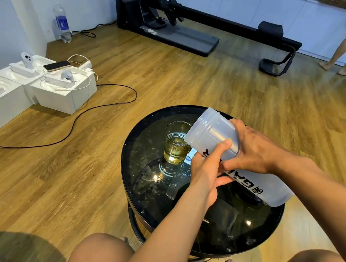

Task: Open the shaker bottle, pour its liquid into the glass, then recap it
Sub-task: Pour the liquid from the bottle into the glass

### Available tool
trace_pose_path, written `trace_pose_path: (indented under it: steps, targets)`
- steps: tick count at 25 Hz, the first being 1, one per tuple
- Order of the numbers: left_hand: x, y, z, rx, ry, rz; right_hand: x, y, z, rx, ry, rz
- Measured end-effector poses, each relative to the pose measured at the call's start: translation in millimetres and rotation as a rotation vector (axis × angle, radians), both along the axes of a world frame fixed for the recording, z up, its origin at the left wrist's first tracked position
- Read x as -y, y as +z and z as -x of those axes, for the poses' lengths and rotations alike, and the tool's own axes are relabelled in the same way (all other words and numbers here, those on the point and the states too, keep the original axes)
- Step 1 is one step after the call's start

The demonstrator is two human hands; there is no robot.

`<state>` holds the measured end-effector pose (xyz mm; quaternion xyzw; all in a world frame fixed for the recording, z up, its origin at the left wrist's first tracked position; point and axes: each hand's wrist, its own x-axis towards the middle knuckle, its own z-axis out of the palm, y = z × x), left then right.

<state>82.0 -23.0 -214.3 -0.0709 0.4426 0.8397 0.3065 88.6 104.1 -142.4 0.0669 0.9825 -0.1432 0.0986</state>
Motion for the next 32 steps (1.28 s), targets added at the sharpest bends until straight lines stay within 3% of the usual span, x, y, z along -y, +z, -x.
trace_pose_path:
  steps: [32]
  targets:
    - [-0.2,1.7,-0.5,0.024,0.0,-0.02,-0.5,-1.4,2.7,0.005,-0.001,-0.02]
